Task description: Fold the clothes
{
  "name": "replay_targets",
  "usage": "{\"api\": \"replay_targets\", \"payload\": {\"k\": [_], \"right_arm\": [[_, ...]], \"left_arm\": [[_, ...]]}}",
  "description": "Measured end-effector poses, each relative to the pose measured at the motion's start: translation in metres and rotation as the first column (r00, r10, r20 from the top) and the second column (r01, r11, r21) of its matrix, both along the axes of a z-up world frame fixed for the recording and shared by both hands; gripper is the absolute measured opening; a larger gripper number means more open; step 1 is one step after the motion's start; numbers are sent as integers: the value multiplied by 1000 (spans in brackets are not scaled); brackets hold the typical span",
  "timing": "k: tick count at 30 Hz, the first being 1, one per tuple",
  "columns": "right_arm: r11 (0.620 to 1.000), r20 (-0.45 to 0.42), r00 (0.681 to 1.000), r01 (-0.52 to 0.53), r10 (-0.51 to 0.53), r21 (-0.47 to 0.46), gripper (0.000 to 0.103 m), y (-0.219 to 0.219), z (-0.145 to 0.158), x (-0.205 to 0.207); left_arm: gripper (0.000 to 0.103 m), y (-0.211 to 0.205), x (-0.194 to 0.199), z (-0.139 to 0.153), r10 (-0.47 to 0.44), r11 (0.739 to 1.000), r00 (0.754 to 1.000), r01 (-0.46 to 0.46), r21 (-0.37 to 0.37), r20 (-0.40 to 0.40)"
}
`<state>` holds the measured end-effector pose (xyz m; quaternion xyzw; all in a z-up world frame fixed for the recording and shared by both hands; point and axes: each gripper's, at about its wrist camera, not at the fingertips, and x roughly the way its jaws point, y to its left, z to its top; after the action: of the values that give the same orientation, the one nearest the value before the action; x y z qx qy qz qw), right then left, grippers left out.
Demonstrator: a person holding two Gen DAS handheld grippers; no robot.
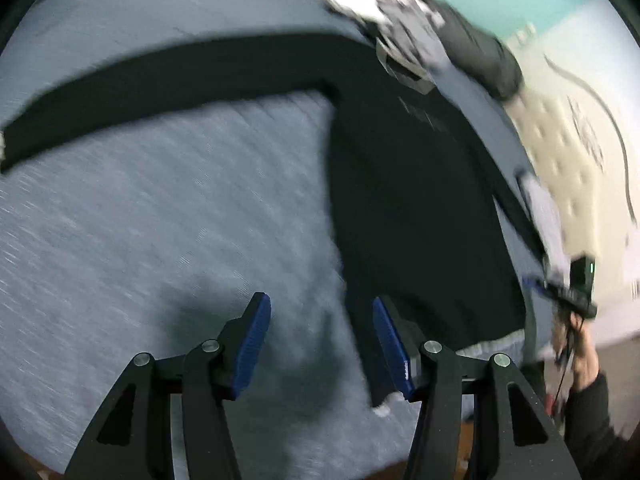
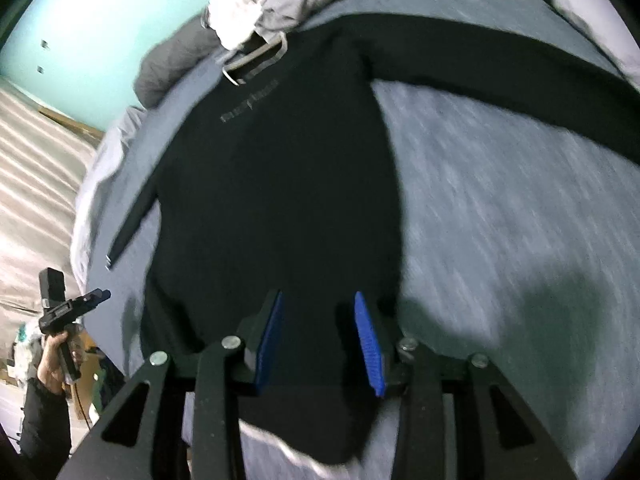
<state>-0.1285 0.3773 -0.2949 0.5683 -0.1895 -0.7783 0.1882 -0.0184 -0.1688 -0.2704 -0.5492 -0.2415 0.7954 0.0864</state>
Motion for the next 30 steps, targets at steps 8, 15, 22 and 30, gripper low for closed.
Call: {"api": "replay_targets", "payload": {"k": [8,15,22,30], "right_arm": [[1000,105,994,5,-3,-16,47,5,-17,44],[998,117,993,31,-23,-62,47,12,-26,58],[995,113,993,-4,16,-103,41,4,-33,62],[997,78,997,-15,21,-72,5,0,-26,62]], "left_arm": [[58,69,17,-31,-93,994,992,87,65,91],[58,72,29,-47,-58,995,990,46,94,132],[54,72,34,-55,-81,990,988,65,121,129],[7,73,40,-36,-132,990,988,126,67,78]]}}
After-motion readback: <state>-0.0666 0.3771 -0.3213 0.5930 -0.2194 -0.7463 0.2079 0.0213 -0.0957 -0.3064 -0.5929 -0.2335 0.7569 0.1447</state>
